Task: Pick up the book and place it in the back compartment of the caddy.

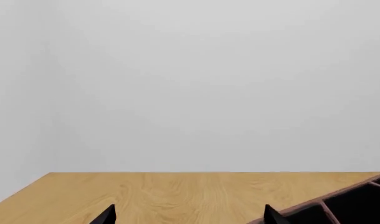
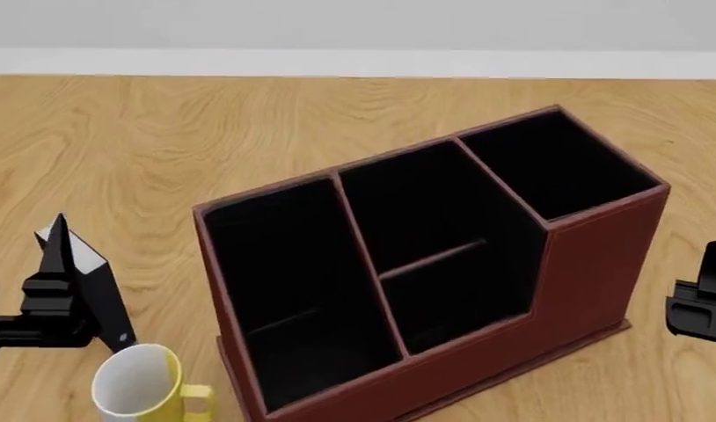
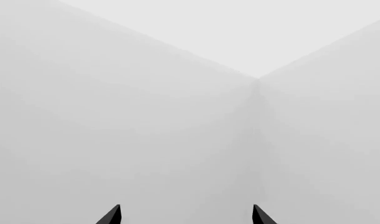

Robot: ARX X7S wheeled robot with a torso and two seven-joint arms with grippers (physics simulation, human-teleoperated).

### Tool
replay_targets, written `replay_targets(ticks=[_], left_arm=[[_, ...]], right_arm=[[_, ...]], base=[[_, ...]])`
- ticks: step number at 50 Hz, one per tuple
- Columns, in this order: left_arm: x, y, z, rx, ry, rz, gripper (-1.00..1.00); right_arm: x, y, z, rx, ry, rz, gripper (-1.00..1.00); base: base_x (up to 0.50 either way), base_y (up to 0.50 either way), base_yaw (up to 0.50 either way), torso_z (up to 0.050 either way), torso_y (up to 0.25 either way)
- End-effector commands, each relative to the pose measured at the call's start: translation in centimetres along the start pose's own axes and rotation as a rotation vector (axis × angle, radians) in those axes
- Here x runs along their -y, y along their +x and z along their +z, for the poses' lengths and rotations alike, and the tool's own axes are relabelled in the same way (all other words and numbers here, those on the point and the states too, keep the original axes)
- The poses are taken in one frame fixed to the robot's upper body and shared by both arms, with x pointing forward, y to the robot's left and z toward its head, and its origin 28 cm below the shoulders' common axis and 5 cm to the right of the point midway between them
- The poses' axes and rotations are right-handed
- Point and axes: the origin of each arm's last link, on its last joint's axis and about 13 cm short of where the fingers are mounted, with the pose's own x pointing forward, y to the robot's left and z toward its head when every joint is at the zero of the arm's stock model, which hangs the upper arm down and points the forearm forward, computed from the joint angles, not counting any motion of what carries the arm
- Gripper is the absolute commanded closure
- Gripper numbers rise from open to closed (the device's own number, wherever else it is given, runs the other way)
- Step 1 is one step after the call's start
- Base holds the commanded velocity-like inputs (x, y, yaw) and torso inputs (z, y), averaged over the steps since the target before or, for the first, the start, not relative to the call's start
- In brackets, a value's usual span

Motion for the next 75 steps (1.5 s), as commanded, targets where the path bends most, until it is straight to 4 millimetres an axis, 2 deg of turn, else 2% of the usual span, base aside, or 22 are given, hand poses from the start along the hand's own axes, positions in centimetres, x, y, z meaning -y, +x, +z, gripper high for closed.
replay_targets(ticks=[1,19,38,75], left_arm=[[-0.04,0.06,-0.02,0.001,-0.002,0.006,-1.0],[-0.29,0.06,-0.05,0.0,-0.004,0.019,-1.0],[-0.52,-0.01,0.2,0.003,-0.025,0.037,-1.0],[-0.6,-0.03,0.23,0.002,-0.033,0.046,-1.0]], right_arm=[[0.08,0.0,0.07,0.002,0.0,-0.002,-1.0],[-0.02,0.04,-0.02,-0.001,0.004,-0.001,-1.0],[-0.01,-0.11,0.04,0.007,0.005,0.005,-1.0],[-0.03,-0.2,0.01,0.007,0.005,0.006,-1.0]], base=[[0.36,0.0,0.0,0.0,0.0],[0.35,0.0,0.0,0.0,0.001],[0.0,0.0,0.0,0.0,0.001],[0.0,0.0,0.0,0.0,-0.136]])
